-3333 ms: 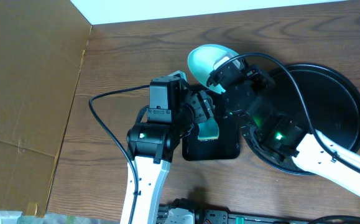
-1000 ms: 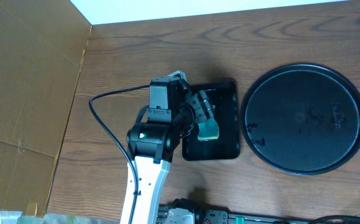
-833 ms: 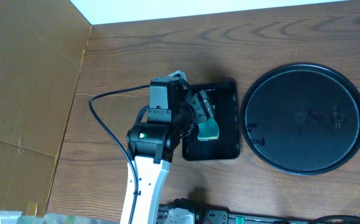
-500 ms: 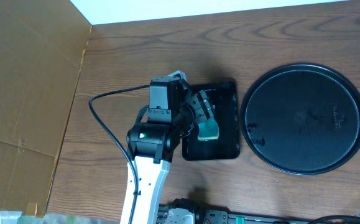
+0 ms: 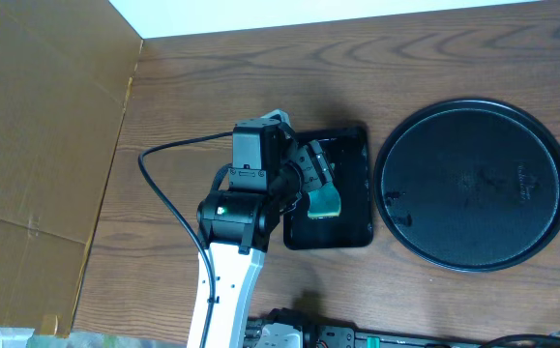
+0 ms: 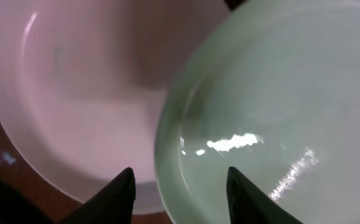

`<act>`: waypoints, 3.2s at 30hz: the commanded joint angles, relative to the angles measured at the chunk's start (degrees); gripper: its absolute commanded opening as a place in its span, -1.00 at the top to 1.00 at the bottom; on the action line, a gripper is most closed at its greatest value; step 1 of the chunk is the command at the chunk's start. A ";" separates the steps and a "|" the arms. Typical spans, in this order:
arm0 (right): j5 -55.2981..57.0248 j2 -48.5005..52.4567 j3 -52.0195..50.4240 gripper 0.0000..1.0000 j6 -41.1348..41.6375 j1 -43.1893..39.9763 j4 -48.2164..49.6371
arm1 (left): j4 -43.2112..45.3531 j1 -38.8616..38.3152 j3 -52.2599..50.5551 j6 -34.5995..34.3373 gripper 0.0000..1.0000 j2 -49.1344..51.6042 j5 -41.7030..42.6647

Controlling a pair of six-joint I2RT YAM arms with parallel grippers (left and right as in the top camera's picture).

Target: Clean dirty plates on tray and stack at the side

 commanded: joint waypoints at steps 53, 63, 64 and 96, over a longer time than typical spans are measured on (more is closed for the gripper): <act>22.69 -23.63 -6.99 0.17 6.73 9.44 8.04 | -0.13 0.24 1.27 0.09 -0.59 0.07 -0.11; 24.11 -9.73 -7.04 0.10 11.58 -2.89 11.69 | -0.13 0.24 1.27 0.11 -0.59 0.07 -0.11; 23.47 -7.91 -7.04 0.10 11.58 -3.87 11.82 | -0.13 0.24 1.27 0.11 -0.59 0.07 -0.11; -25.31 -28.17 -6.38 0.05 -1.77 7.43 6.10 | -0.13 0.24 1.27 0.09 -0.59 0.07 -0.11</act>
